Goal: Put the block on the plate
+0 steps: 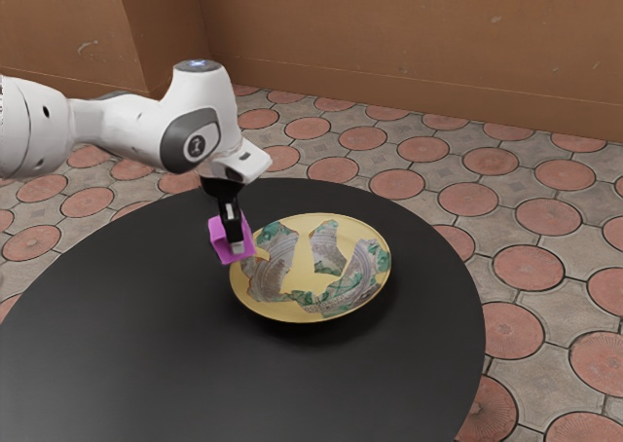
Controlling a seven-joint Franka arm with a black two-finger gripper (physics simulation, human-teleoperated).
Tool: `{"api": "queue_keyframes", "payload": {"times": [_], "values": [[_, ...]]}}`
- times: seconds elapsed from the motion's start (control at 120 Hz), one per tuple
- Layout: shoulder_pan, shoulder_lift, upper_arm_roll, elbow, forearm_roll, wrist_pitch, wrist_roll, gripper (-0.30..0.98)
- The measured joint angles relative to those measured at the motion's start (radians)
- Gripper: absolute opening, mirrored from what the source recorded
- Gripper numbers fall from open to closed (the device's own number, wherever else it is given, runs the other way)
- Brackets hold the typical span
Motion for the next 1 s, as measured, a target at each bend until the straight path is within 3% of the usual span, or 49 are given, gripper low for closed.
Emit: {"api": "queue_keyframes", "payload": {"times": [0.308, 0.475, 0.792, 1.0], "values": [[-0.007, 0.197, -0.043, 0.177, -0.011, 0.001, -0.068, 0.39], [-0.03, 0.194, -0.043, 0.178, -0.005, 0.005, -0.084, 0.55], [-0.031, -0.005, -0.022, 0.108, -0.03, 0.028, -0.263, 0.65], [-0.026, -0.167, 0.017, 0.056, -0.005, -0.058, -0.413, 0.67]]}}
